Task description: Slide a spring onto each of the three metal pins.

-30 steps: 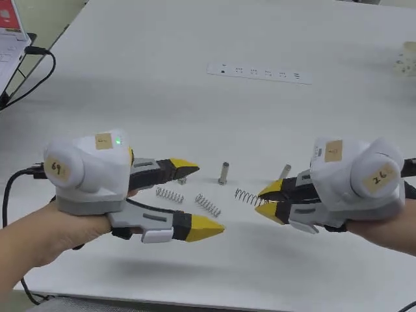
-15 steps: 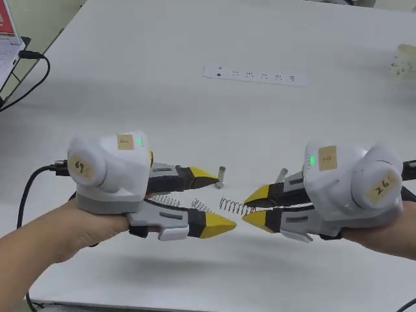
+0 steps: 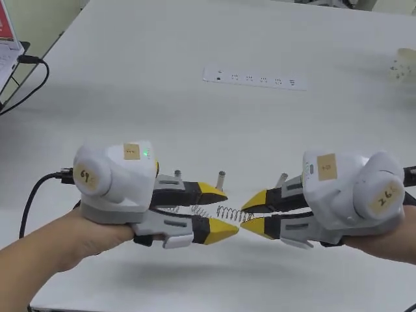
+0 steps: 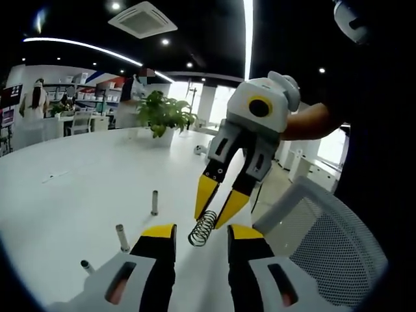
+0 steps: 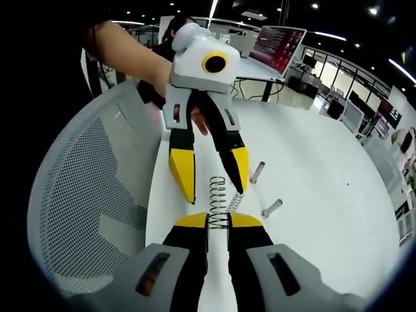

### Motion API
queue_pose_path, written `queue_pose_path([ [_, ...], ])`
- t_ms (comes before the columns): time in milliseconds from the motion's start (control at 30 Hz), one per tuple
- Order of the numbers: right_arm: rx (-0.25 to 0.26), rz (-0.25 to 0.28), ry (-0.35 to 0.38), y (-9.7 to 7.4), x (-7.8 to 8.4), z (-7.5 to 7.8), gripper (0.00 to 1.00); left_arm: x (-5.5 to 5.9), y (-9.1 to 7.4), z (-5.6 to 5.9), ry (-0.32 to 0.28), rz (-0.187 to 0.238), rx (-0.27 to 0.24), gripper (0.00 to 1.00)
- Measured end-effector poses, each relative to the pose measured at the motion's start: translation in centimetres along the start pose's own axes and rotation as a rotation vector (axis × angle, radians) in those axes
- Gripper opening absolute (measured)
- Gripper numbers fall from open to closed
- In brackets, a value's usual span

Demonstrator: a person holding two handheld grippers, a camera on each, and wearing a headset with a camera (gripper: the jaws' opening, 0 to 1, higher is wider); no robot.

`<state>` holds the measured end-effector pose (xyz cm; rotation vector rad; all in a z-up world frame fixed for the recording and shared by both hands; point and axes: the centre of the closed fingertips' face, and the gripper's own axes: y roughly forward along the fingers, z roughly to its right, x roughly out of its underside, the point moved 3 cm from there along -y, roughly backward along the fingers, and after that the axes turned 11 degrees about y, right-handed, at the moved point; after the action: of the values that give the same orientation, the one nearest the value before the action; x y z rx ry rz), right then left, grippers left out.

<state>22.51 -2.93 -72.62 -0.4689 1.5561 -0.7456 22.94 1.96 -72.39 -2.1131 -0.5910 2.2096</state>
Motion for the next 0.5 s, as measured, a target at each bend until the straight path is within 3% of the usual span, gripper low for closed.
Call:
queue_pose_path([
  [500, -0.019, -0.006, -0.018, -0.29, -0.13, -0.36, 0.08, 0.28, 0.19, 0.59, 0.017, 0.004, 0.016, 0.09],
])
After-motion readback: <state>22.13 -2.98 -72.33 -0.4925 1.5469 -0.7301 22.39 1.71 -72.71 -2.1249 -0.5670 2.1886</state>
